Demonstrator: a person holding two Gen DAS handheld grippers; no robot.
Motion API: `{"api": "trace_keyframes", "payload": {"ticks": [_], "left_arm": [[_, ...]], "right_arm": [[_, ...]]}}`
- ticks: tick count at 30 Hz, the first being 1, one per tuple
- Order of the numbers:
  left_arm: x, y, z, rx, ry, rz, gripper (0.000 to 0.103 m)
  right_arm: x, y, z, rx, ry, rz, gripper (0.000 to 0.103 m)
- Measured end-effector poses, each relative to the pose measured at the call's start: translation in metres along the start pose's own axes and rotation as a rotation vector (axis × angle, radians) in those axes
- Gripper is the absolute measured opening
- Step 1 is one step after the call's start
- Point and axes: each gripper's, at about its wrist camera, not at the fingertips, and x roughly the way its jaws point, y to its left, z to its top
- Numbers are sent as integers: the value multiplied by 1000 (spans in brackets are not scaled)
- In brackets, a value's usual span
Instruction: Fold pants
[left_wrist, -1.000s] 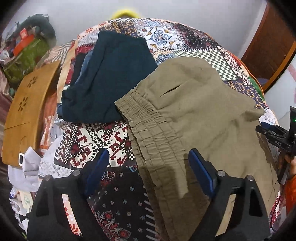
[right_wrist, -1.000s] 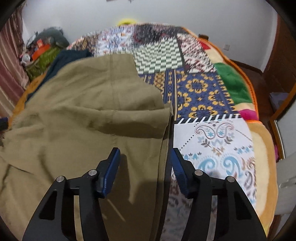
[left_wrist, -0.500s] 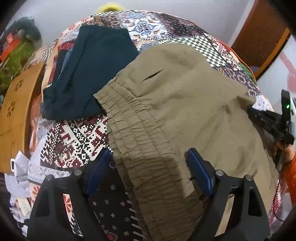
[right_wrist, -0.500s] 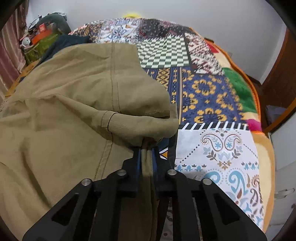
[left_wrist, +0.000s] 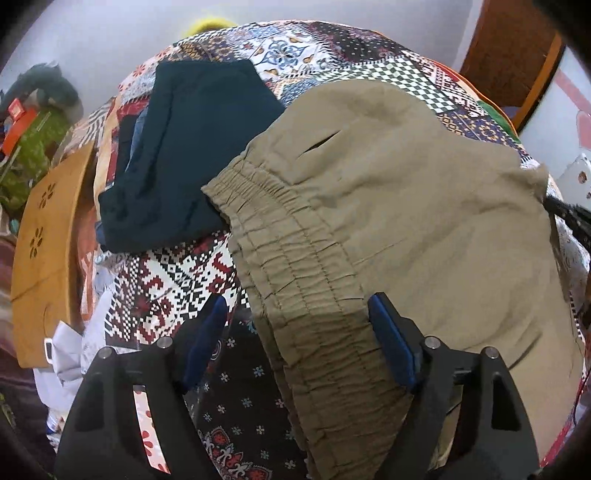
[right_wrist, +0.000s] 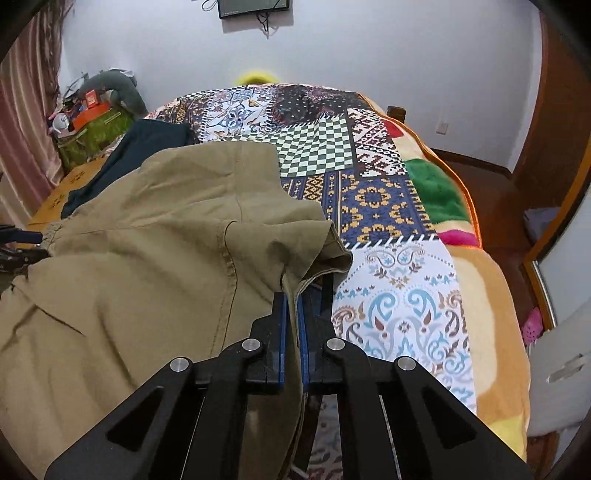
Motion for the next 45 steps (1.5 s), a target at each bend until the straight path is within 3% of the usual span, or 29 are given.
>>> {"api": "trace_keyframes", "payload": {"ticks": [7,10,13,21,23,27,33,37,45], "left_arm": [[5,9,-7,-89,-16,-29,82],[3,10,-7,-89,-31,-6,82],[2,9,-8,-73,-40,-14,82],[-15,5,-3,-37,-54,8,82],[-24,6,-1,-36,-76,20,82],[-35,11,10,-26,-108,49,83],[-28,24,30,-45,-101,43,86],[-10,26,39,-69,-70,9,86],[22,22,44,-80,-12,-47,86]], "right_arm": [[19,-12,-9,58,41,-17,4],[13,-21,-10,90,22,-91,0],[-2,-32,-8,130,-7,-50,0],[-21,-14,9,47,-45,0,2],[-25,-9,10,38,-50,6,6],[-26,-5,21,48,-63,40,26],[-14,-4,42,39,-68,86,30],[9,-8,54,39,-40,85,49],[65,-22,61,92,109,128,50]]}}
